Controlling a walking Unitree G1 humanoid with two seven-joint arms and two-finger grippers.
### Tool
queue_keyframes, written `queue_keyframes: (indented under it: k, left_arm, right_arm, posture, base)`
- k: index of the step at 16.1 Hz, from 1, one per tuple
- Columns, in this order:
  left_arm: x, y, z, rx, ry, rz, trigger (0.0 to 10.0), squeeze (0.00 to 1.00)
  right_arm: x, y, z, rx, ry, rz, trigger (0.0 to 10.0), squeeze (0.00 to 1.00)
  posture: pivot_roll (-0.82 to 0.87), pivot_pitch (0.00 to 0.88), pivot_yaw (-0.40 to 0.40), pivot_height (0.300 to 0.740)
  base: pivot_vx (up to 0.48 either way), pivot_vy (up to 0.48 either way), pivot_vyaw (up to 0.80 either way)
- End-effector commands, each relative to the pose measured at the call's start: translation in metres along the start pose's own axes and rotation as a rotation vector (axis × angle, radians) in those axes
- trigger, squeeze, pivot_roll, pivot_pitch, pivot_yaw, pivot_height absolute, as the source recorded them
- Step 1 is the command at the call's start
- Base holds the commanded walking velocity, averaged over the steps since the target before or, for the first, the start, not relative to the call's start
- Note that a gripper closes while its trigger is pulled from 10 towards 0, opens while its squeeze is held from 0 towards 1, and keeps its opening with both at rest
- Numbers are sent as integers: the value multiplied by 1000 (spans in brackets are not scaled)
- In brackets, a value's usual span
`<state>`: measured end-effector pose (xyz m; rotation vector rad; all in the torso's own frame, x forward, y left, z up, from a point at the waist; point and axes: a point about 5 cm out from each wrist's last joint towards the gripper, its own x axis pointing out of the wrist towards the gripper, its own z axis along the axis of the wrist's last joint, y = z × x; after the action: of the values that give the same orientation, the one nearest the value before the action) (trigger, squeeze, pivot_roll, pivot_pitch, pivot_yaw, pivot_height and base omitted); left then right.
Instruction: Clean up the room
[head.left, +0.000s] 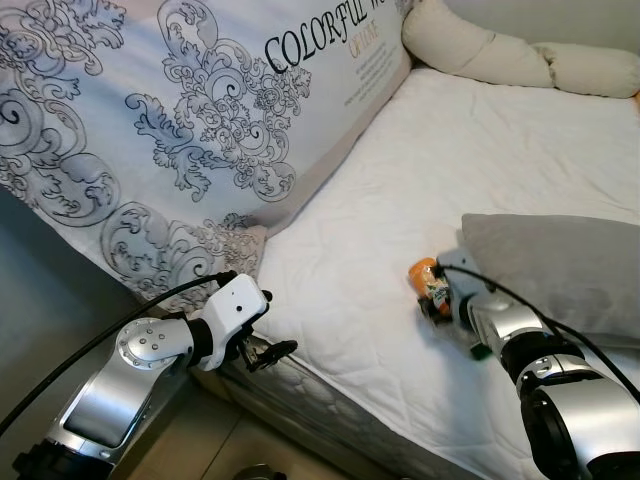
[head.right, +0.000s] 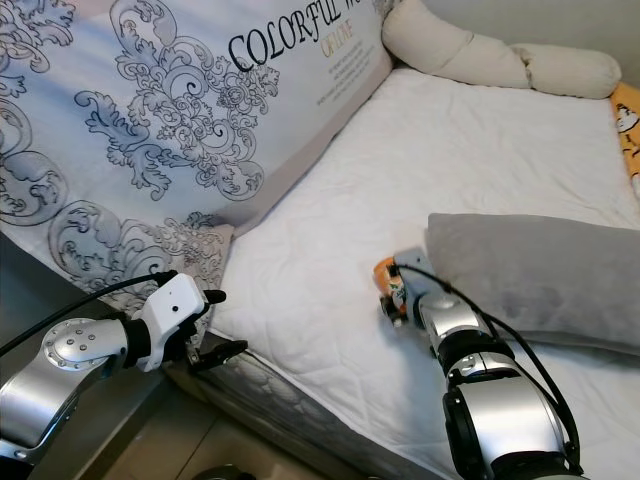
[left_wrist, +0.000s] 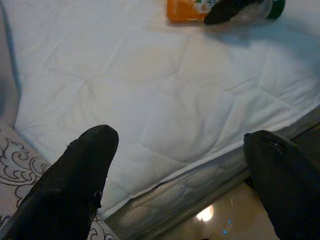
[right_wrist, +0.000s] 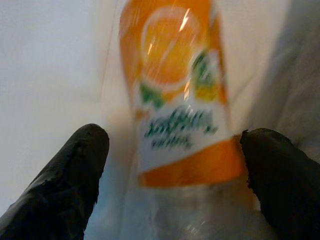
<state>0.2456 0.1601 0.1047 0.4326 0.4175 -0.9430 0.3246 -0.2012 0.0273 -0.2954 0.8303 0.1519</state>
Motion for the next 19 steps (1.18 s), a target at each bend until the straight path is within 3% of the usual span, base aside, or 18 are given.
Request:
queue_keyframes:
  k: [1,2,3,4,5,12,16,19]
  left_arm:
    - [1,1,5,20,-5,-19,10000,0]
    - [2,1,7,22,-5,-34,10000,0]
    - [2,1,7,23,-5,-35,10000,0]
    - [2,1,7,24,-6,-41,10000,0]
    - [2,1,8,24,-6,-45,10000,0]
    - [0,-2,5,2,-5,-50,10000,0]
    - [-1,-4,2,-41,-18,-34,10000,0]
    - [-2,-10,-4,-75,-11,-25,10000,0]
  right_arm:
    - [1,2,-14,13,58,10,10000,0]
    - [2,6,-23,60,75,36,4157,0]
    - [2,7,-24,64,79,39,4157,0]
    - [3,7,-25,78,80,40,902,0]
    - [3,7,-26,90,79,37,0,0]
    - [3,12,-24,58,79,52,0,0]
    - [4,14,-14,85,28,61,0,0]
    - [2,20,8,190,-130,140,0,0]
  posture:
    - [-5,0,74,740]
    - [-3,0,74,740]
    - [-3,0,74,740]
    - [-1,0,72,740]
    - [1,0,69,740]
    - [14,0,51,740]
    - [24,0,28,740]
    - [21,0,27,740]
  base:
    - [0,0,0]
    - [0,0,0]
    - [0,0,0]
    - [0,0,0]
    - [0,0,0]
    - [0,0,0]
    - [0,0,0]
    - [0,0,0]
